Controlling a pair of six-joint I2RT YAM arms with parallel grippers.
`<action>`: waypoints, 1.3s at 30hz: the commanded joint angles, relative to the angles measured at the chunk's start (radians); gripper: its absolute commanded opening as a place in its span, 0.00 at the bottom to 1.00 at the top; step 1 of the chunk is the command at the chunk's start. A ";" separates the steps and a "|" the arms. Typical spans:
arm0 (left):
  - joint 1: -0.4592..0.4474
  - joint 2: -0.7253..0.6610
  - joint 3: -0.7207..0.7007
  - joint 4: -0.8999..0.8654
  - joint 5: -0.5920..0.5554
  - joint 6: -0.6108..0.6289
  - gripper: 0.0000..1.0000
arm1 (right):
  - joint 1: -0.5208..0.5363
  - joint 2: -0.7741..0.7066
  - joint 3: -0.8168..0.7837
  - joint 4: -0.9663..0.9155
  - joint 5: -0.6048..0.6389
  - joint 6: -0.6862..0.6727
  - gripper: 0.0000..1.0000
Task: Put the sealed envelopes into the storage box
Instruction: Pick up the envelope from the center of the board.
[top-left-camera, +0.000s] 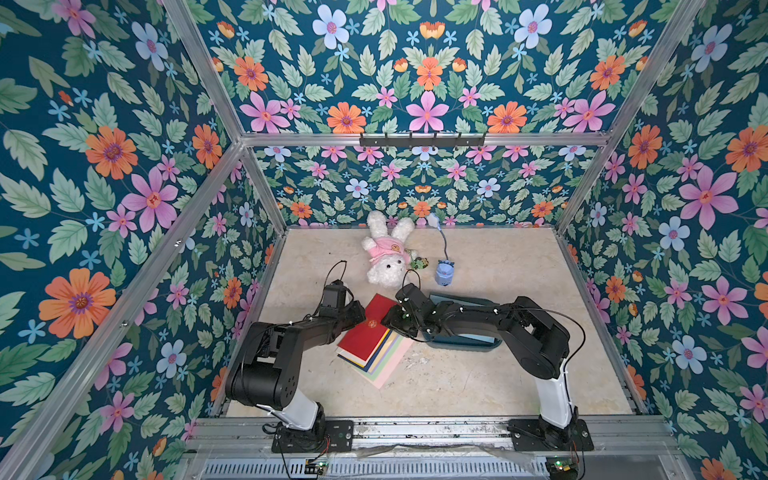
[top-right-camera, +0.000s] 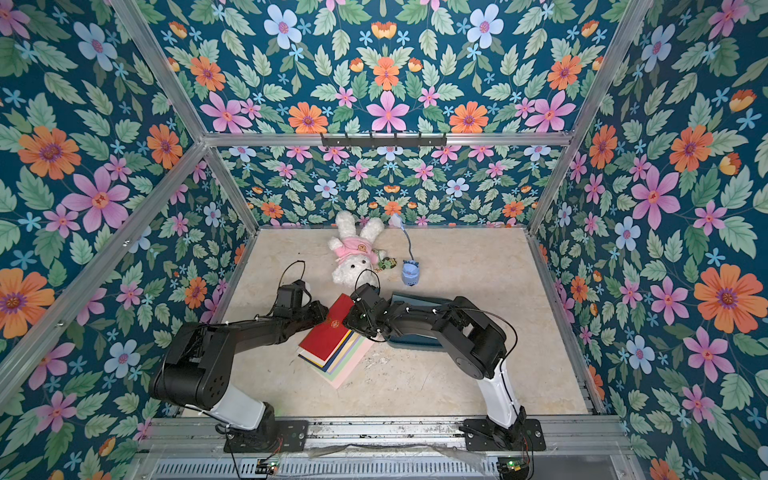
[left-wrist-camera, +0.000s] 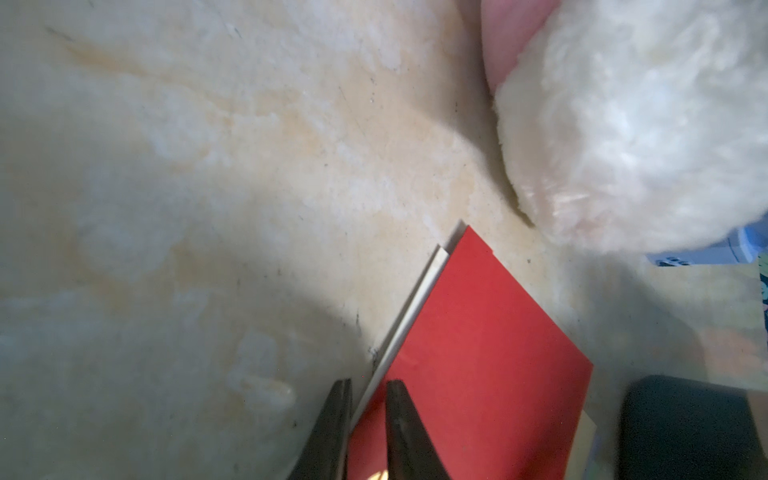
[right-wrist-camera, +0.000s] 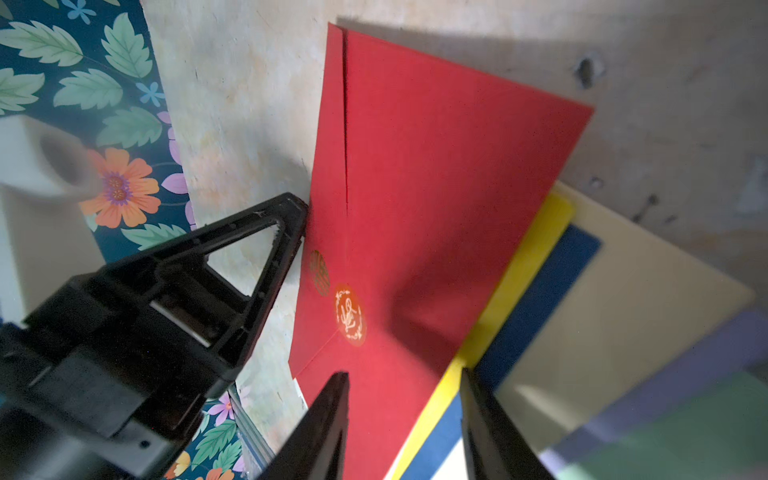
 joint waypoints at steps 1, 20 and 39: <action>0.000 0.012 -0.008 -0.141 -0.007 0.001 0.21 | -0.003 0.010 0.019 0.012 -0.010 -0.007 0.48; -0.001 0.013 -0.008 -0.138 -0.004 0.005 0.21 | -0.007 -0.010 0.057 -0.014 -0.043 -0.016 0.47; -0.002 0.020 -0.005 -0.138 -0.001 0.008 0.21 | -0.006 -0.016 0.046 -0.037 -0.040 -0.030 0.47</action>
